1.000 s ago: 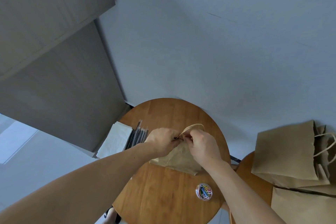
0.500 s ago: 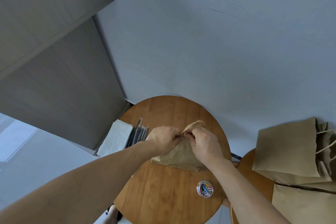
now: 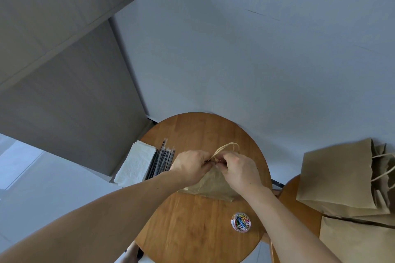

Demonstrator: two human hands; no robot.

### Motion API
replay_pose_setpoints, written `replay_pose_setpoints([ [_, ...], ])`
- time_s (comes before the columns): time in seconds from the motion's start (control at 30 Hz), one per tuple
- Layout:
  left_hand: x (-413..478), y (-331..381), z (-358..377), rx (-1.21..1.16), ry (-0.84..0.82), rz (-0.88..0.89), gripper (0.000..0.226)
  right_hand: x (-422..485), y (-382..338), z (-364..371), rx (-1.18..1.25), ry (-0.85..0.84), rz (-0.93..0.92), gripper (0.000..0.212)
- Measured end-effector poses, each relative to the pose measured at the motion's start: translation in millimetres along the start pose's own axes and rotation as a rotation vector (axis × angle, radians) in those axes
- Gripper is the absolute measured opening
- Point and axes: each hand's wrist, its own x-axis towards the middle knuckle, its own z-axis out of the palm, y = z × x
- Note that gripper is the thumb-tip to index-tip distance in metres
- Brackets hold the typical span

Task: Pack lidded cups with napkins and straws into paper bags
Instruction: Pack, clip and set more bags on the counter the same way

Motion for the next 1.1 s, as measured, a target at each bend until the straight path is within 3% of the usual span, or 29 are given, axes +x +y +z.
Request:
replay_pose_setpoints([
  [0.23,2.1,2.7,-2.6,0.021,-0.016,-0.018,0.032,1.5,3.0,0.4,0.095,-0.005,0.139,0.016],
  [0.4,2.5,4.1,-3.4,0.037,-0.035,0.005,0.017,1.4,1.5,-1.2,0.206,0.054,0.183,0.011],
  [0.6,2.5,1.1,-1.8,0.038,-0.025,0.018,0.018,2.8,0.0,0.0,0.248,0.041,0.226,0.01],
  [0.9,1.7,-1.4,0.4,0.011,0.021,0.028,0.017,4.0,-2.2,1.0,0.107,0.016,0.134,0.015],
  [1.1,2.2,-1.3,2.9,-0.056,0.026,0.003,0.015,8.8,-1.8,0.4,-0.136,-0.151,0.105,0.023],
])
